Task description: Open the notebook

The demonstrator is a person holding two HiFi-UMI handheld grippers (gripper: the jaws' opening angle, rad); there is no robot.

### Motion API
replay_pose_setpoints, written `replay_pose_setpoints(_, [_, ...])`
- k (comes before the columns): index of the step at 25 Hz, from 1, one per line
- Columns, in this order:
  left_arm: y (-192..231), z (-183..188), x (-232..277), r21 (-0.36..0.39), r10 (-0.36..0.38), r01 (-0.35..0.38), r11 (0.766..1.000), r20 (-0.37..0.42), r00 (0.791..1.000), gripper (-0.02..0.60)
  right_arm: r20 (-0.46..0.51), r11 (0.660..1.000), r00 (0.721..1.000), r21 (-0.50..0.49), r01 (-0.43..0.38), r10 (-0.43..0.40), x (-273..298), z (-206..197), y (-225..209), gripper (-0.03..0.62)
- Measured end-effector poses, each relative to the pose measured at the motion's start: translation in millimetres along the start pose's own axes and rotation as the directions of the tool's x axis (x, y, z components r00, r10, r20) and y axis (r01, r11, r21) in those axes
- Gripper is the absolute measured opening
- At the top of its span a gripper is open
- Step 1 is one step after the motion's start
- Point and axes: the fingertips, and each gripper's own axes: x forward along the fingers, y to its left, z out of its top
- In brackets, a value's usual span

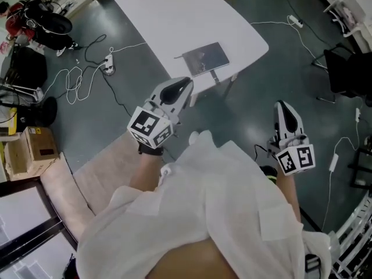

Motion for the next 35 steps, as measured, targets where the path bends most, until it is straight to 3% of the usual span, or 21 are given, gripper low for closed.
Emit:
replay_pose_setpoints(8, [45,-12,32,0.011,-0.092,0.093,0.996,-0.063,0.994,0.026,0.003,0.999,0.999,-0.014,0.033,-0.033,60,1,-1,0.005])
replay_pose_setpoints(17, [65,-42,70,-0.002,-0.112,0.113,0.994,-0.127,0.986,0.026,-0.029,1.0,0.999,-0.015,0.026,-0.026,96,-10,-25,0.005])
replay_pose_setpoints(25, [78,-34,131,0.023,-0.142,0.147,0.989,-0.165,0.976,0.026,-0.019,0.999,0.999,0.015,0.036,-0.036,123,5,-68,0.005])
replay_pose_setpoints(29, [83,-49,157,0.053,-0.163,0.179,0.982,-0.225,0.961,0.026,-0.025,1.0,0.999,0.004,0.024,-0.024,133,5,-78,0.005])
replay_pose_setpoints(35, [85,-84,184,0.069,-0.197,0.233,0.97,-0.334,0.922,0.028,-0.043,1.0,0.999,0.002,0.014,-0.014,140,-2,-87,0.005])
